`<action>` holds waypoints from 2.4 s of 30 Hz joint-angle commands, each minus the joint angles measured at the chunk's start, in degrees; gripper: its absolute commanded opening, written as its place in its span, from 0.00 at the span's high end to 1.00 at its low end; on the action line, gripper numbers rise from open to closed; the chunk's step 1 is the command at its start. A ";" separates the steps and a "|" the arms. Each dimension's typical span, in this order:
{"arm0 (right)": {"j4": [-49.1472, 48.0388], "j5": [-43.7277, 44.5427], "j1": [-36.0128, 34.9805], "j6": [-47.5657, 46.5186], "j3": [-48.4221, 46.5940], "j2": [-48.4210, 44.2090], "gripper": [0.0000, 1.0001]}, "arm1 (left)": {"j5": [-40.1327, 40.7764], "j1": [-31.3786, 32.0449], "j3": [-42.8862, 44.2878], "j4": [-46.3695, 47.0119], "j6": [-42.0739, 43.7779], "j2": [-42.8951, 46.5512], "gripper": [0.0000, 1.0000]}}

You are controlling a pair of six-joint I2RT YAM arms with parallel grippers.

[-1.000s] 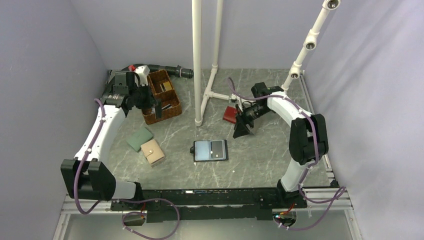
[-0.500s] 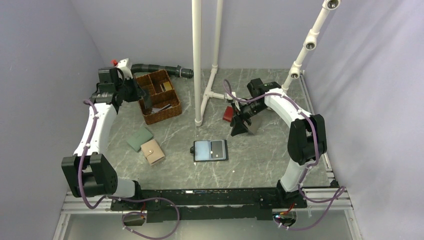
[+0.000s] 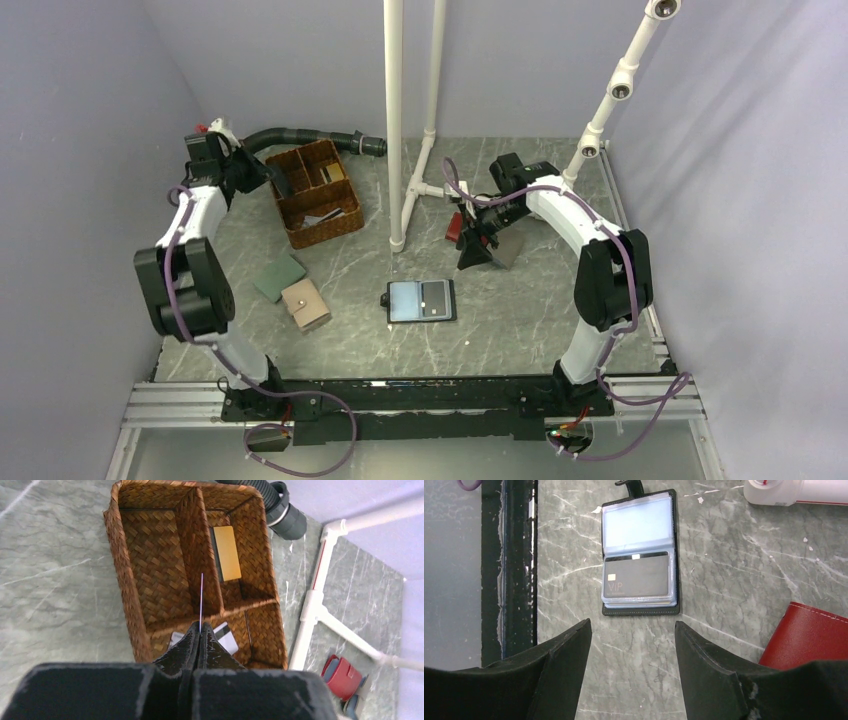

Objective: Take the credit cards out of the card holder
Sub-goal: Place the credit card in the storage box, then remove the credit card from the card holder.

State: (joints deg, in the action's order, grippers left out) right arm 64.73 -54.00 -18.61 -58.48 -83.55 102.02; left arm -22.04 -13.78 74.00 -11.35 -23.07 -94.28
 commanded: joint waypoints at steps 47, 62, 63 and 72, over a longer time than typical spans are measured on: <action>-7.90 -0.11 -1.69 7.96 10.39 -9.20 0.36 | -3.12 11.60 -1.36 -24.00 19.60 11.57 0.42; -13.40 -0.73 -1.90 14.49 17.62 -13.08 0.34 | -1.61 11.22 -19.98 -8.60 -3.59 28.98 0.14; -14.20 -1.10 -1.92 15.05 18.73 -13.52 0.34 | -2.62 10.51 -22.44 -6.58 -6.81 31.02 0.08; -19.64 -2.07 -1.96 21.59 21.53 -13.33 0.34 | -14.96 7.54 -30.97 -6.83 -20.45 33.04 0.01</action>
State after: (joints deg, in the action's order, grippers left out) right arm 49.82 -53.04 -20.36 -41.01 -61.54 89.60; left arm -29.80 -5.91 43.79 -19.44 -35.81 -60.51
